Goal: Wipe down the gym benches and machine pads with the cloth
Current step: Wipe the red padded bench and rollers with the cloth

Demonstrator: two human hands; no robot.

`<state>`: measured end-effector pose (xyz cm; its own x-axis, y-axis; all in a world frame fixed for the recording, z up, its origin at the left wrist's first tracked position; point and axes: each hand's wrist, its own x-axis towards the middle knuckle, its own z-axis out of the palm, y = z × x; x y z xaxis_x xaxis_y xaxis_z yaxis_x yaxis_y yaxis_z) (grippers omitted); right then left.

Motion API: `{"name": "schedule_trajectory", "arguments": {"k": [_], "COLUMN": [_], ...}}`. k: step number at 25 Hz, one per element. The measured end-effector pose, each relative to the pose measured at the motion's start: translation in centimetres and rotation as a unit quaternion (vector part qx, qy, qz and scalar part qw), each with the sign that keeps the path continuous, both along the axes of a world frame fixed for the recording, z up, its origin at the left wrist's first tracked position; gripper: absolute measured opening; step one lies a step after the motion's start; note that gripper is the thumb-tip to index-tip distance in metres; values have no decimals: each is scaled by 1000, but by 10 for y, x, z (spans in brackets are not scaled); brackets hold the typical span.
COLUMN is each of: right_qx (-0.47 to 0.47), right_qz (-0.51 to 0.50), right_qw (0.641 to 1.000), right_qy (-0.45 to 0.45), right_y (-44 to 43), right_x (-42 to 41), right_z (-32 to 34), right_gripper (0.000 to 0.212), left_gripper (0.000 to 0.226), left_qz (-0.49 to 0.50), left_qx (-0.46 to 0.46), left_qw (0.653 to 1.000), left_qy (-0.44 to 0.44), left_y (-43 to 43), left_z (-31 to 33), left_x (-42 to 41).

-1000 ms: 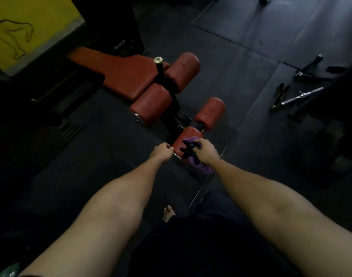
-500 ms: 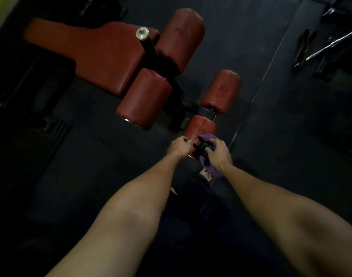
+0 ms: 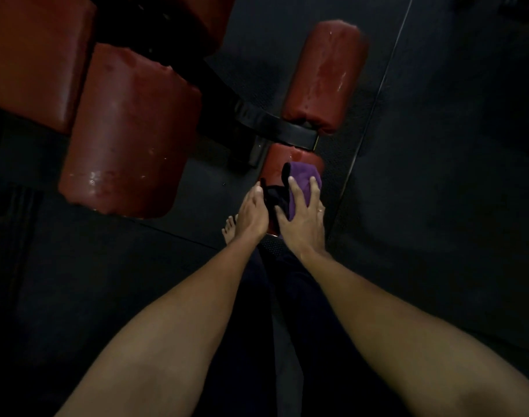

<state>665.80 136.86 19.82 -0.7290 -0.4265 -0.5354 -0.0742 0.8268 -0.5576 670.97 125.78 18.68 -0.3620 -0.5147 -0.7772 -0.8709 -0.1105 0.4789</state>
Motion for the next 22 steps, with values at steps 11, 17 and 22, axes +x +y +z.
{"name": "schedule_trajectory", "arguments": {"k": [11, 17, 22], "right_qx": [35, 4, -13], "right_qz": [88, -37, -220], "right_qw": [993, 998, 975], "right_qy": [75, 56, -35], "right_y": [-10, -28, -8], "right_x": [-16, -38, -16], "right_z": [-27, -29, -25], "right_gripper": [64, 66, 65], "left_gripper": [52, 77, 96], "left_qz": [69, 120, 202], "left_qx": [17, 78, 168], "left_qw": [997, 990, 965], "left_qy": [42, 0, -18], "left_y": [1, -6, -16], "left_z": [-21, -106, -71], "left_x": [-2, 21, -6]}}
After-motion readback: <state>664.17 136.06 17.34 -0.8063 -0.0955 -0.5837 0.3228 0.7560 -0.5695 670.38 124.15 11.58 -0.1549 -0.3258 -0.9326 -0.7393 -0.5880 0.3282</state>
